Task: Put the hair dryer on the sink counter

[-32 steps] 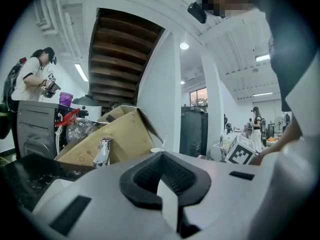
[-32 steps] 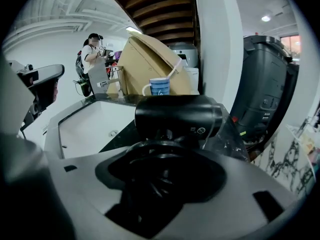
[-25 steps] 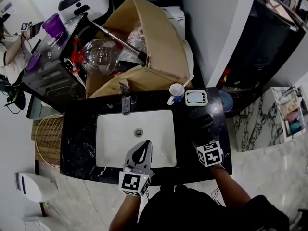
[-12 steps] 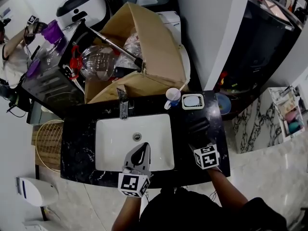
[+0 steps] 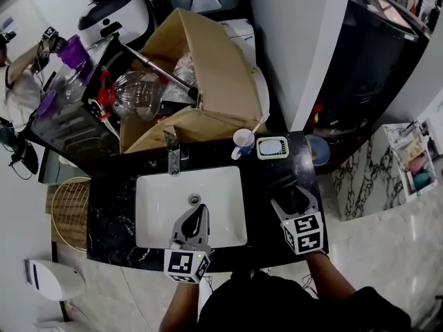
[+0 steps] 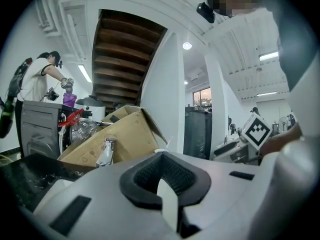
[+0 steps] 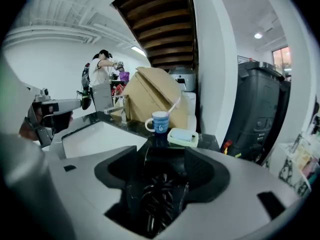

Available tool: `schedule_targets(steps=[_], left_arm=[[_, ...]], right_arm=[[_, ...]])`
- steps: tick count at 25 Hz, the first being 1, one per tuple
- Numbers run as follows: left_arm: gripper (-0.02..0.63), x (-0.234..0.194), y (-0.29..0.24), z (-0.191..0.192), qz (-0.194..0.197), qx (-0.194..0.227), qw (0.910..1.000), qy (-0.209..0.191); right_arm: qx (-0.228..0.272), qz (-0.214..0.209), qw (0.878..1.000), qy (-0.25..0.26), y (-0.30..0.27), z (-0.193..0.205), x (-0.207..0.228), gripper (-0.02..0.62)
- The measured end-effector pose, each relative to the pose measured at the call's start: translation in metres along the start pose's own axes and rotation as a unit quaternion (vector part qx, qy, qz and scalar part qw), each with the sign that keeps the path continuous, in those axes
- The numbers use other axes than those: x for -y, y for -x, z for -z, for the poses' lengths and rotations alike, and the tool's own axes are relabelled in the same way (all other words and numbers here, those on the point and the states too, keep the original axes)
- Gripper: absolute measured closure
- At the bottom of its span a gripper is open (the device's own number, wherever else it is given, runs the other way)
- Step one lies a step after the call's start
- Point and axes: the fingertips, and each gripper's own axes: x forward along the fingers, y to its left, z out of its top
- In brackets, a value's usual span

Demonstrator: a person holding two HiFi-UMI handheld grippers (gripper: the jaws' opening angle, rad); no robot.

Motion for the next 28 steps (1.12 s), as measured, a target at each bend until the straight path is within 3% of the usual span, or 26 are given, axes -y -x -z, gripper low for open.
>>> schedule_targets(steps=[6, 13, 17, 20, 22, 24, 28], left_arm=[[0.612, -0.014, 0.004, -0.018, -0.025, 0.031, 0.9992, -0.010], [0.612, -0.019, 0.006, -0.043, -0.039, 0.060, 0.9974, -0.009], [0.612, -0.017, 0.003, -0.051, -0.036, 0.066, 0.9970, -0.016], [0.612, -0.018, 0.003, -0.053, -0.042, 0.067, 0.9968, -0.012], [0.612, -0.015, 0.003, -0.054, -0.039, 0.069, 0.9968, -0.009], [0.612, -0.011, 0.002, -0.053, -0.032, 0.068, 0.9971, -0.010], [0.612, -0.005, -0.002, -0.053, -0.022, 0.065, 0.9976, -0.013]], right_arm=[[0.100, 0.017, 0.994, 0.041, 0.039, -0.066, 0.004, 0.311], [0.238, 0.026, 0.969, 0.064, 0.103, -0.144, -0.009, 0.341], [0.264, 0.038, 0.961, 0.073, 0.115, -0.156, -0.011, 0.418], [0.259, 0.044, 0.962, 0.074, 0.117, -0.156, -0.012, 0.466], [0.262, 0.051, 0.961, 0.076, 0.121, -0.156, -0.013, 0.546], [0.272, 0.052, 0.958, 0.072, 0.124, -0.156, -0.014, 0.581], [0.279, 0.054, 0.956, 0.068, 0.127, -0.152, -0.012, 0.596]])
